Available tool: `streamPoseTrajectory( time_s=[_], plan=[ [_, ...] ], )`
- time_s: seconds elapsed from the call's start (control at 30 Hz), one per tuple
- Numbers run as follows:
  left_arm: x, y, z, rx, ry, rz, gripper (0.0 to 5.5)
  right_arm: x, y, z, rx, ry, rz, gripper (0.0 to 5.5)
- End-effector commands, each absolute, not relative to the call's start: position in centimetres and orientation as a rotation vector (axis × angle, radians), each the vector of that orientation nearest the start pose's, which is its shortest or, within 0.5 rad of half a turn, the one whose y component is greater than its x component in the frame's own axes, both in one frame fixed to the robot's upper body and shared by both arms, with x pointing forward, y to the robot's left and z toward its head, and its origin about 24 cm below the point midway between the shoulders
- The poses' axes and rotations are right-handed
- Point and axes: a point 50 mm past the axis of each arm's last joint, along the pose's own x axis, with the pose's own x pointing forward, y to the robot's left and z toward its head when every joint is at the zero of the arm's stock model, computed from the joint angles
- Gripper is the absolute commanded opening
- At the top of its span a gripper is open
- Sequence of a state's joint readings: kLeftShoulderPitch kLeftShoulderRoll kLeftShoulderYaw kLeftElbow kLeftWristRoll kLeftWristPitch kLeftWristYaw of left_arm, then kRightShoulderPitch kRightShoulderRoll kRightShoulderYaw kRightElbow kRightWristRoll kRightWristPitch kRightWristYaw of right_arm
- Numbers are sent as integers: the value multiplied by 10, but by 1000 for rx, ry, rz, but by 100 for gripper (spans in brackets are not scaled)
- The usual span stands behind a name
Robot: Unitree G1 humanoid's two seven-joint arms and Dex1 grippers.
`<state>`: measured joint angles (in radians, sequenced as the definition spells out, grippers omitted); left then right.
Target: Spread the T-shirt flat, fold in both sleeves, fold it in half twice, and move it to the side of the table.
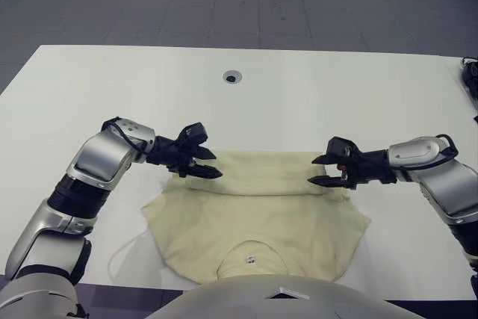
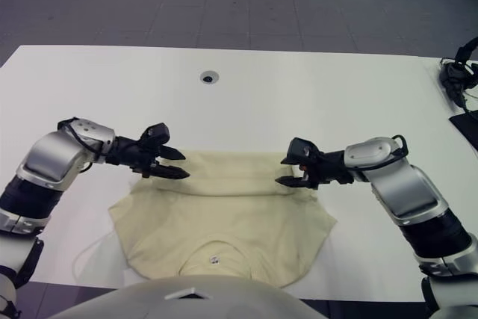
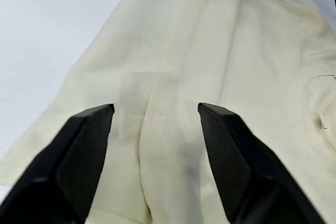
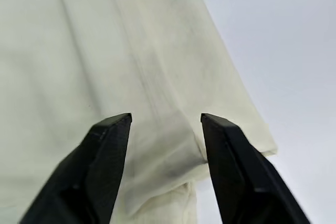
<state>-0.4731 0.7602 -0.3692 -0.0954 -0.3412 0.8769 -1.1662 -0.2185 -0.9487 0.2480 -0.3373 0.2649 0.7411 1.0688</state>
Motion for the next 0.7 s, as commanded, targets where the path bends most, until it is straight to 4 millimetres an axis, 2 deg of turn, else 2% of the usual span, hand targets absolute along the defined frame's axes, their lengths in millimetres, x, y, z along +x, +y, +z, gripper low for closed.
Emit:
streamPoseTrajectory(
  time_s=[0.03,0.13,0.27,0.33,0.47,0.5,0.63,0.7],
  plan=[
    [268,165,99,295,801,-1263,220,230,-206,107,-531,754,1134,170],
    [268,163,97,307,809,-1270,163,231,-207,107,-533,757,1140,116],
    [266,162,93,318,821,-1280,164,230,-206,109,-541,753,1149,36],
    [264,162,92,323,826,-1285,139,230,-204,111,-541,745,1155,4],
    [263,163,89,335,837,-1284,131,229,-203,114,-542,731,1160,0],
    [263,163,88,340,840,-1284,112,229,-203,114,-542,728,1159,0],
    [260,165,83,401,859,-1282,148,229,-203,115,-542,723,1158,0],
    [258,166,81,421,865,-1282,186,229,-202,115,-543,720,1159,0]
  ],
)
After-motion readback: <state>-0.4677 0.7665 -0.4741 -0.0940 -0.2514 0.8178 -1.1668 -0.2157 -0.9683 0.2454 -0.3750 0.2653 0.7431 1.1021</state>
